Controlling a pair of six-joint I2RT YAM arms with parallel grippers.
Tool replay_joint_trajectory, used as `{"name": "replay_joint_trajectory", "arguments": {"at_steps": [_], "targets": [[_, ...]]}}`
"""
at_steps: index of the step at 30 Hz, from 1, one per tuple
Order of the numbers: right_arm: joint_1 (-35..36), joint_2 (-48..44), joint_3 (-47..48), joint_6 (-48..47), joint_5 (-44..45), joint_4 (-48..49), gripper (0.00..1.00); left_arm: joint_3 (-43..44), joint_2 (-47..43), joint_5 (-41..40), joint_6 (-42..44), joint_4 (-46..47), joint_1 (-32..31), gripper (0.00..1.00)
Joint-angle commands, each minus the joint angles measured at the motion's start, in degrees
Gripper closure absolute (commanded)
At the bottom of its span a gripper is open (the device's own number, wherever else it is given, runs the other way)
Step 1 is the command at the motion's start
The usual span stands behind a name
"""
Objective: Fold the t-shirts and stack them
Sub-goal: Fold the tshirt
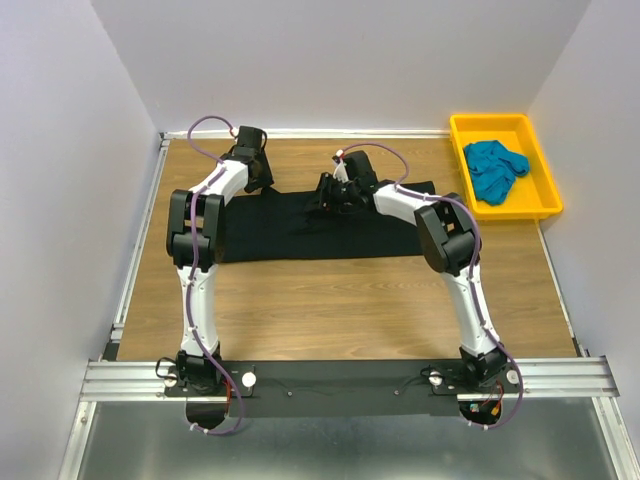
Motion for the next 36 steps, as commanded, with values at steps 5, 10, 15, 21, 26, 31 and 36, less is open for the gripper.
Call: {"name": "replay_joint_trajectory", "arguments": {"at_steps": [5, 10, 15, 21, 26, 31, 36], "targets": [[0.19, 3.73, 3.01, 2.03, -1.3, 1.91, 0.51, 1.01, 1.37, 2.29, -0.7, 1.3, -0.04, 0.62], [0.19, 4.17, 3.01, 1.94, -0.33, 1.82, 0.52, 1.62, 1.9, 2.03, -0.44, 1.74, -0.04, 0.72], [0.1, 4.7, 3.54, 1.24, -0.94, 1.91, 0.64, 2.06, 2.34, 2.03, 0.0, 1.65, -0.04, 0.94], [0.19, 4.0, 4.07, -1.31, -1.82, 1.91, 0.89, 1.62, 0.85, 0.62, 1.06, 2.09, -0.04, 1.0], [0.28, 1.98, 3.28, -5.7, -1.12, 1.91, 0.95, -0.48, -2.84, -0.34, 1.32, 2.96, 0.05, 1.0], [0.54, 0.13, 1.96, -9.83, -0.25, 1.91, 0.97, -2.94, -6.62, 0.0, 0.45, 3.76, 0.67, 1.0], [0.81, -1.1, 1.52, -13.88, 0.28, 0.86, 0.97, -5.67, -10.05, 0.62, -0.79, 4.2, 1.54, 1.0]]}}
